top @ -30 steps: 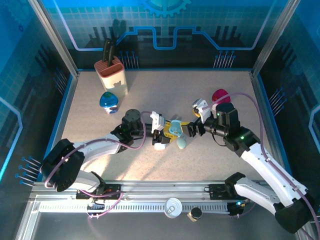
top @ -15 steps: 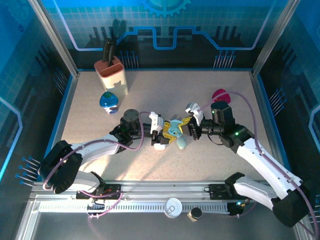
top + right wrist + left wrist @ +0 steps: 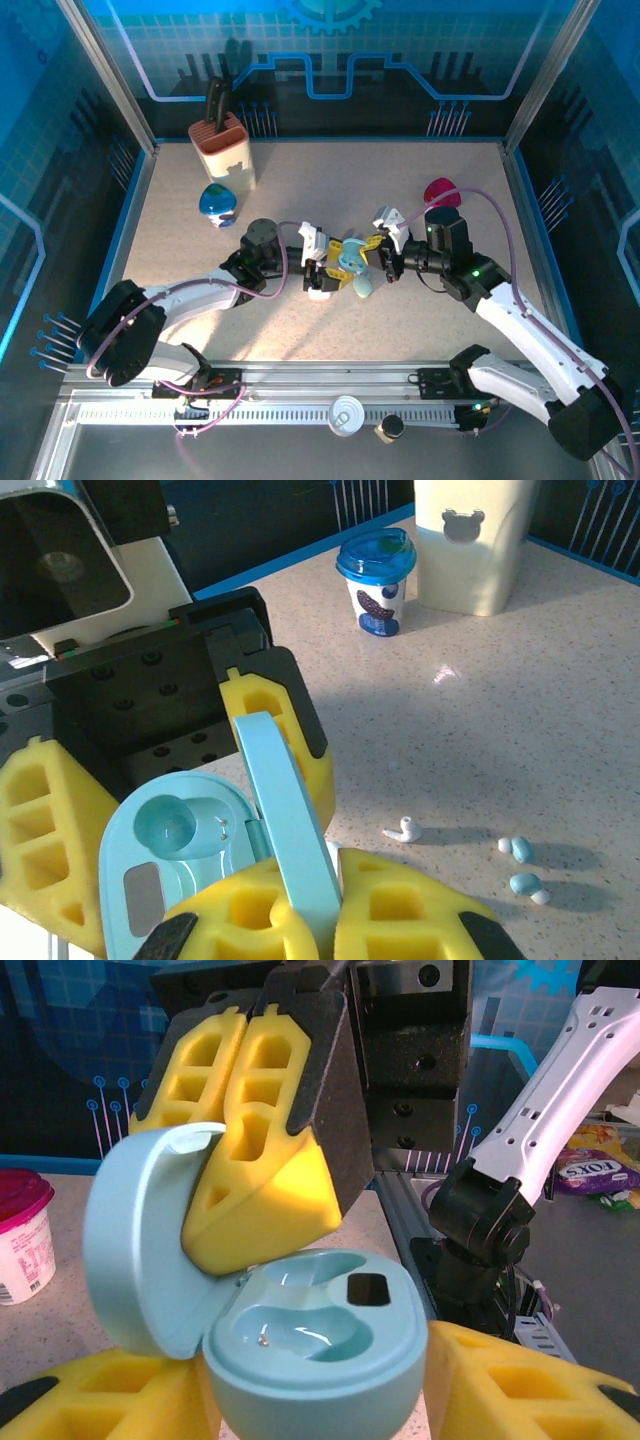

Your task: Insert the wireless bluetooth earbuds into the charging case

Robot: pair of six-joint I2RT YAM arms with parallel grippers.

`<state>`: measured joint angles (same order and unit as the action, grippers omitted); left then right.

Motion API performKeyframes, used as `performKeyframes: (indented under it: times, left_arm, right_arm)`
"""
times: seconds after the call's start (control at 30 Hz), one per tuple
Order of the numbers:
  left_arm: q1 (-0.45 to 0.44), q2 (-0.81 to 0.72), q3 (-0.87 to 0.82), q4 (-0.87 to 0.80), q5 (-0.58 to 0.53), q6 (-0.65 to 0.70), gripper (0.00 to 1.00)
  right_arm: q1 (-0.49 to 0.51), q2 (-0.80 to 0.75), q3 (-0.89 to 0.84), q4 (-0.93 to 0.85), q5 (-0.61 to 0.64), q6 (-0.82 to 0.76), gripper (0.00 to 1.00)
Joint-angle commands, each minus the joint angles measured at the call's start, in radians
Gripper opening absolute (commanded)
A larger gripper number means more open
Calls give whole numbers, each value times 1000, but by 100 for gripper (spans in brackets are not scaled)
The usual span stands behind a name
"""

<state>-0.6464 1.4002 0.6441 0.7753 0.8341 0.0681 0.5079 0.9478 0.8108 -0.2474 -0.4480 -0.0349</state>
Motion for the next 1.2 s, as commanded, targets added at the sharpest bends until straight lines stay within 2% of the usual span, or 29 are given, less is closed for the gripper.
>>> performKeyframes:
  times: [0.0, 0.13, 0.53, 0.7, 0.9, 0.97, 1.07, 1.17]
  left_arm:
    - [-4, 19, 21, 50, 3, -34, 55]
    - [-4, 26, 26, 52, -2, -46, 57]
    - [-3, 66, 42, 93, -8, -102, 48]
    - [-4, 63, 42, 93, -18, -106, 51]
    - [-3, 68, 44, 93, -20, -111, 50]
    - [-4, 69, 45, 93, -18, -114, 46]
    - [-4, 72, 45, 93, -18, -113, 35]
    - [-2, 71, 40, 94, -22, -105, 31]
  right_arm:
    - [12, -17, -17, 43, 35, -18, 0]
    - [14, -21, -24, 49, 50, -23, 0]
    - [17, -21, -36, 67, 33, -22, 0]
    - [18, -18, -36, 59, 46, -31, 0]
    - [22, -12, -37, 63, 66, -33, 0]
    - [21, -11, -37, 64, 65, -34, 0]
    - [21, -12, -38, 64, 62, -30, 0]
    - [21, -20, -38, 67, 70, -18, 0]
